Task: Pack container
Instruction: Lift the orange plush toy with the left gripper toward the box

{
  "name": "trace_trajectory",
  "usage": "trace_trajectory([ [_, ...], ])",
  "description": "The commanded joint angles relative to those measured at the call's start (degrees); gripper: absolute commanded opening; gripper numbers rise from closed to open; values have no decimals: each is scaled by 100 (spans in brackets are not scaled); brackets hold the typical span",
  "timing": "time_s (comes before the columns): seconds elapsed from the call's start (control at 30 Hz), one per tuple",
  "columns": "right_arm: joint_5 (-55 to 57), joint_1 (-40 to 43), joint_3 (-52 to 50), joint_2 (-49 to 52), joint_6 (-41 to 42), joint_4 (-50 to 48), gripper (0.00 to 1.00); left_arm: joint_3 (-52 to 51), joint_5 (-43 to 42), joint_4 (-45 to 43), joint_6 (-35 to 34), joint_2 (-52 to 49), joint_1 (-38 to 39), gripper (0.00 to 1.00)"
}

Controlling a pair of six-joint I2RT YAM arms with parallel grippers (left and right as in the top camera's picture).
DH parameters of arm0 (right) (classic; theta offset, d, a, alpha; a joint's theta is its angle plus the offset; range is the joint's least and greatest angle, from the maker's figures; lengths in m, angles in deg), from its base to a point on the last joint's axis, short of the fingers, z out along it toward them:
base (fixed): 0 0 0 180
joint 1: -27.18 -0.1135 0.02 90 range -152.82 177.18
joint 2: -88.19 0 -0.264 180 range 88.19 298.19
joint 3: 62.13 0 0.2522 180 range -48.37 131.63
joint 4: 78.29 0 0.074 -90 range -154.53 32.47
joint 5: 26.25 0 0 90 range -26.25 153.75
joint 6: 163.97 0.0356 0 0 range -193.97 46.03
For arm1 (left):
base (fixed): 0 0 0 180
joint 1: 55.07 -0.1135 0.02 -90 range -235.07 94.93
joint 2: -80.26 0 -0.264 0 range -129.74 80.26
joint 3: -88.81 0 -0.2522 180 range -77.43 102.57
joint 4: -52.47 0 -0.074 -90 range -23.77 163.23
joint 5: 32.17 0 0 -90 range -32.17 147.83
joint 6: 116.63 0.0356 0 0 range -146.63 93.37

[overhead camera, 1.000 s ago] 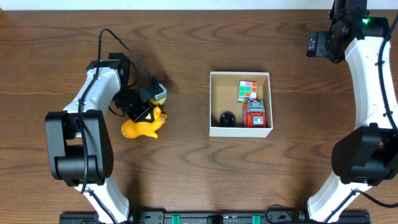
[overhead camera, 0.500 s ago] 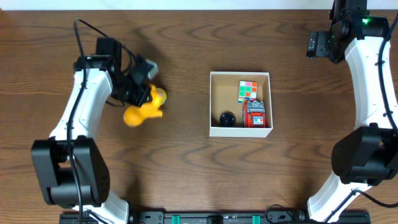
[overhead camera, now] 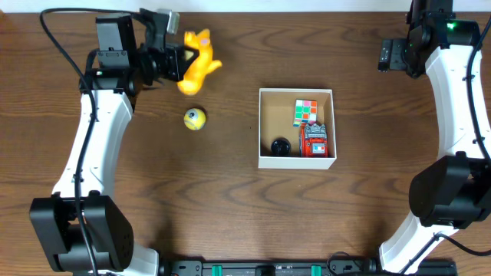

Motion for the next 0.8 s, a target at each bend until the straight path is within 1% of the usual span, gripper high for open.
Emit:
trace_trajectory([
  [0.0,76,33,109,-140,96,2,99,122,-363,-321,-651,63,168,6],
  [0.17,76,33,109,-140,96,2,99,122,-249,-964,-667,63,573,6],
  [0.3,76,33,109,-140,96,2,99,122,472,-1292,-667,63,920,6],
  [0.47,76,33,109,-140,96,2,99,116,1322,-1266,-704,50,1338,6],
  [0.6,76,33,109,-140,96,2,99,101,1989,-1187,-1097,39,1652,6],
  [0.77,76,33,109,-140,96,2,99,101,2374,-1150,-1952,-63,1967,6],
])
